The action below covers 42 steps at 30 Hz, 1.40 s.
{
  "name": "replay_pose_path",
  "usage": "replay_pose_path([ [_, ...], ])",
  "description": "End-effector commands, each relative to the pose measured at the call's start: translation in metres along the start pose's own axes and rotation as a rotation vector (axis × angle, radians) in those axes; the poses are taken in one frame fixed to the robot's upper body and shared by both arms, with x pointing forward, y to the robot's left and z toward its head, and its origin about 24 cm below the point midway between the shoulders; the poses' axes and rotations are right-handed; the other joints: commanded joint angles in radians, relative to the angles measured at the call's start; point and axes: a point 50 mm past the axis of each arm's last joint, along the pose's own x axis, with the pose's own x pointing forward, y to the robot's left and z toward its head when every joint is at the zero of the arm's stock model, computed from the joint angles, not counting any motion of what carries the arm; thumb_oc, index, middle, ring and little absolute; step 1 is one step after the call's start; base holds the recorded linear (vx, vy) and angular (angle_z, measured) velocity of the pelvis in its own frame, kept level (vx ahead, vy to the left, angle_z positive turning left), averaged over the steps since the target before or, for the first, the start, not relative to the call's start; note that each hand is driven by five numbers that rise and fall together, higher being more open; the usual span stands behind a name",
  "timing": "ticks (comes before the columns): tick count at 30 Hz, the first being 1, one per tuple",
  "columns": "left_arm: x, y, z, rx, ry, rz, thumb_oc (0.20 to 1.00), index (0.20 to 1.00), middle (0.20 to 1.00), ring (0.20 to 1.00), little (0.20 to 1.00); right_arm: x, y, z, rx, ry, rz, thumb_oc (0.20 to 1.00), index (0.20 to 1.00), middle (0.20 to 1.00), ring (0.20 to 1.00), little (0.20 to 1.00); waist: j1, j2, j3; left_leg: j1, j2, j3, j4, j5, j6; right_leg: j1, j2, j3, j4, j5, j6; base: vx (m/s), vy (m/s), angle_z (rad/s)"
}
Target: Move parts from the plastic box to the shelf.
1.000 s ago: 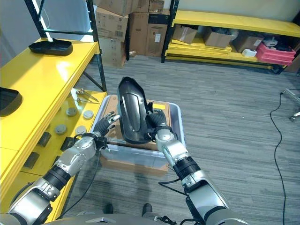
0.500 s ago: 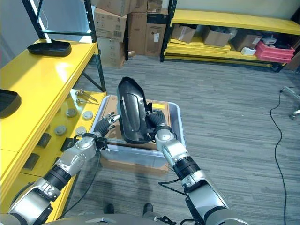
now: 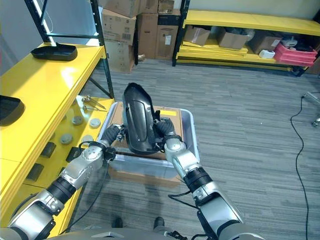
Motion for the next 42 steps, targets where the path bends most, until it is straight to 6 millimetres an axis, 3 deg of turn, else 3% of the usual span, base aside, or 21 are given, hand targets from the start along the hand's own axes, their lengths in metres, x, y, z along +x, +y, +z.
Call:
replay_pose_path([
  [1,0.01,-0.021,0.029,0.042,-0.135,-0.053,0.2,0.2,0.2,0.2,0.2,0.001,0.007,0.052,0.064,-0.215,0.031,0.2,0.2,0.2,0.2,0.2,0.032,0.001,-0.051,-0.035,0.014,0.017,0.037,-0.035,-0.006,-0.018,-0.066,-0.021,0.089,-0.061,0.096,0.0,0.0,0.0],
  [2,0.01,-0.021,0.028,-0.029,-0.143,-0.019,0.529,0.529,0.529,0.529,0.529,0.0,0.006,0.052,0.065,-0.214,0.024,0.2,0.2,0.2,0.2,0.2,0.03,0.002,-0.049,-0.036,0.014,0.014,0.039,-0.034,-0.007,-0.019,-0.067,-0.023,0.092,-0.061,0.096,0.0,0.0,0.0],
  [3,0.009,-0.021,0.029,-0.053,-0.152,0.004,1.0,1.0,1.0,1.0,1.0,0.0,0.006,0.052,0.064,-0.215,0.021,0.2,0.2,0.2,0.2,0.2,0.03,0.003,-0.047,-0.037,0.014,0.013,0.041,-0.033,-0.008,-0.019,-0.067,-0.023,0.093,-0.061,0.096,0.0,0.0,0.0],
  [11,0.0,0.01,0.043,-0.246,-0.306,0.176,1.0,1.0,1.0,1.0,1.0,-0.003,-0.005,0.056,0.096,-0.22,-0.066,0.2,0.2,0.2,0.2,0.2,0.055,-0.001,-0.031,-0.046,0.013,-0.009,0.052,-0.031,-0.012,-0.017,-0.071,-0.038,0.095,-0.055,0.095,0.0,-0.007,0.01],
  [18,-0.008,0.009,0.044,-0.325,-0.337,0.117,1.0,1.0,1.0,1.0,1.0,-0.003,-0.017,0.052,0.124,-0.226,-0.108,0.2,0.2,0.2,0.2,0.2,0.07,-0.007,-0.023,-0.048,0.013,-0.018,0.05,-0.03,-0.011,-0.014,-0.075,-0.053,0.093,-0.053,0.094,-0.01,-0.018,0.11],
  [27,-0.007,-0.027,0.046,-0.119,-0.325,-0.097,1.0,1.0,1.0,1.0,1.0,-0.001,-0.015,0.051,0.124,-0.234,-0.07,0.2,0.2,0.2,0.2,0.2,0.049,-0.008,-0.027,-0.046,0.015,0.001,0.044,-0.031,-0.008,-0.016,-0.072,-0.045,0.093,-0.059,0.091,0.0,0.003,-0.01],
  [42,-0.003,-0.03,0.069,0.151,-0.415,-0.126,1.0,1.0,1.0,1.0,1.0,0.001,-0.014,0.053,0.114,-0.235,-0.053,0.2,0.2,0.2,0.2,0.2,0.018,-0.004,-0.042,-0.039,0.019,0.028,0.042,-0.035,-0.009,-0.02,-0.062,-0.016,0.091,-0.064,0.088,0.01,0.005,-0.04],
])
